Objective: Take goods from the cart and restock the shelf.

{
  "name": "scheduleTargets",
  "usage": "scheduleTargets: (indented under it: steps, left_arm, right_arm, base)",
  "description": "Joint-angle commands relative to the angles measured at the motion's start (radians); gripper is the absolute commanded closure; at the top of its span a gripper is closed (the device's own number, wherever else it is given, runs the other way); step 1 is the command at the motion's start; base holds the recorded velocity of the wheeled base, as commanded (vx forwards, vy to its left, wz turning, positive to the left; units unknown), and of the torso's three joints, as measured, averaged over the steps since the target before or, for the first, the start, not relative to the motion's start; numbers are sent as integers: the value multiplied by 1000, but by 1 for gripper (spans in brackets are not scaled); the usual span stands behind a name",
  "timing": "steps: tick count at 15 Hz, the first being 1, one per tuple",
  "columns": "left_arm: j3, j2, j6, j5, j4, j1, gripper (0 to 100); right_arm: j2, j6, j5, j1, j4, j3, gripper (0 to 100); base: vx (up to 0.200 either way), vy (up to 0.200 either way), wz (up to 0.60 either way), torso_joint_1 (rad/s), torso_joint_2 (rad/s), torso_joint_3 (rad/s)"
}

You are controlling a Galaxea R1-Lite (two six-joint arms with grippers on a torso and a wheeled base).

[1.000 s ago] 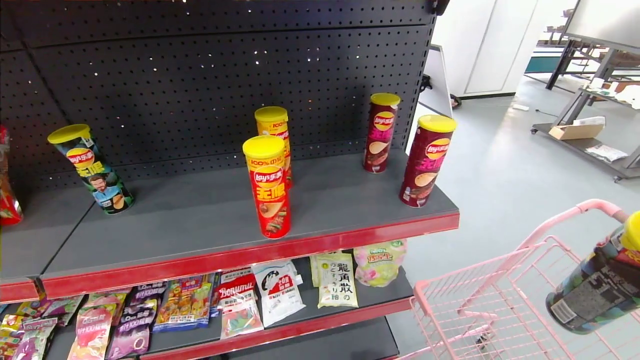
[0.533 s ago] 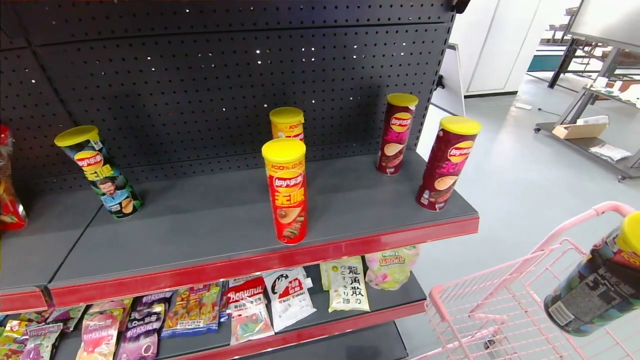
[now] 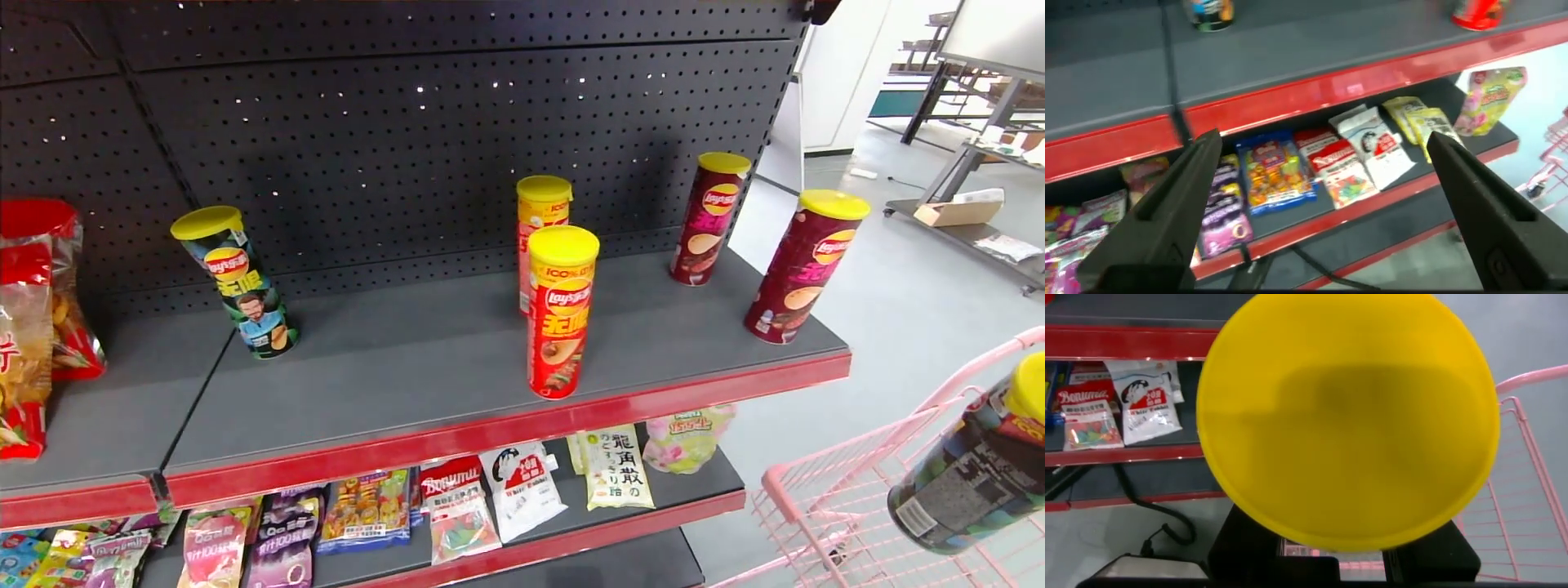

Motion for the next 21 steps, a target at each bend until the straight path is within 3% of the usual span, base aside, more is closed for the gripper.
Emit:
scheduleTargets:
  steps: [1,16,21]
  left_arm:
    - [0,2,0,1,0,0,0]
    - [0,2,-2,1,0,0,0]
    - [0,2,-3,1,0,0,0]
  right_arm:
    - [-5,-1,0,0,0,4,100]
    - [-62,-1,0,0,0,25,100]
    - [-203,-5,4,11,3,94,100]
  base:
    - [0,200,0,2,2,7]
    - [0,200,0,3,3,1]
    - [0,0,0,0,0,0]
